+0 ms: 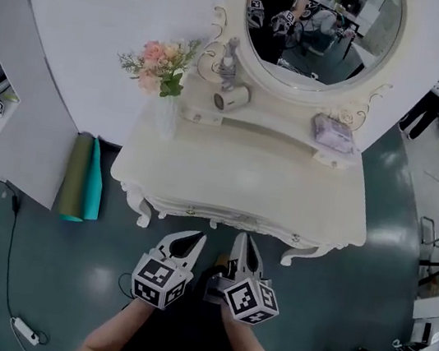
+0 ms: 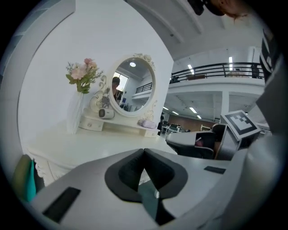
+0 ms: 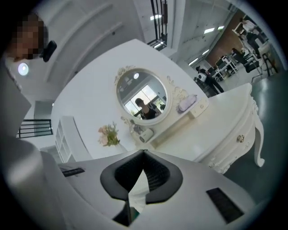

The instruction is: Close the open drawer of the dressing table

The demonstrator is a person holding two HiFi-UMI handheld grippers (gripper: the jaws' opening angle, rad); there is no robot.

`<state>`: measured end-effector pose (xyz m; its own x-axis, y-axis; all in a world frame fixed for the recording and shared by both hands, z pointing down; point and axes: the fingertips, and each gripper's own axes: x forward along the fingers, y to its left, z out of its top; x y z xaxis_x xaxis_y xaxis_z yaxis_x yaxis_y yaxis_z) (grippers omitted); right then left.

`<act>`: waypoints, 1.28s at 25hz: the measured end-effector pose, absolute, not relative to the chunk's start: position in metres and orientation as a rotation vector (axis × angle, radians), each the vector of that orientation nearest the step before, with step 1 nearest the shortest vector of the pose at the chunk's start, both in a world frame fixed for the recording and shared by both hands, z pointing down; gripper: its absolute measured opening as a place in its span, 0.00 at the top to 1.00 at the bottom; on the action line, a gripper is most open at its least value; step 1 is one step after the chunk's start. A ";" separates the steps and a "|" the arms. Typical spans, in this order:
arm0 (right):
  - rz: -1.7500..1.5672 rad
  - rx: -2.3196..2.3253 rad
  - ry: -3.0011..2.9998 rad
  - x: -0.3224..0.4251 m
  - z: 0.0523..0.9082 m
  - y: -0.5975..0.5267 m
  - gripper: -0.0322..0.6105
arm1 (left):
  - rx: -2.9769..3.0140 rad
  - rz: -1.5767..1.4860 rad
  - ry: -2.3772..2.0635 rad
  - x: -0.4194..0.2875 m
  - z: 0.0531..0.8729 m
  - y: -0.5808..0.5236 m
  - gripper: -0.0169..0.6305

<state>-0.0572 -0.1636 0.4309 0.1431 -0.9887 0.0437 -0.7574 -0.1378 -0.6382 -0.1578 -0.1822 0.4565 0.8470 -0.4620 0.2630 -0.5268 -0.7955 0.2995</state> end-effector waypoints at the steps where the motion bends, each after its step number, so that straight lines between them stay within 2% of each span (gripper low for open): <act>1: -0.611 -1.920 1.638 -0.054 0.415 -0.160 0.92 | 2.684 0.221 -0.726 -0.157 0.445 -0.179 0.95; 10: -0.323 -1.666 1.472 -0.011 0.309 -0.096 0.92 | 2.830 -0.015 -0.578 -0.151 0.354 -0.154 0.95; 32: -0.448 -1.804 1.484 0.014 0.342 -0.062 0.93 | 2.846 0.051 -0.298 -0.075 0.371 -0.123 0.95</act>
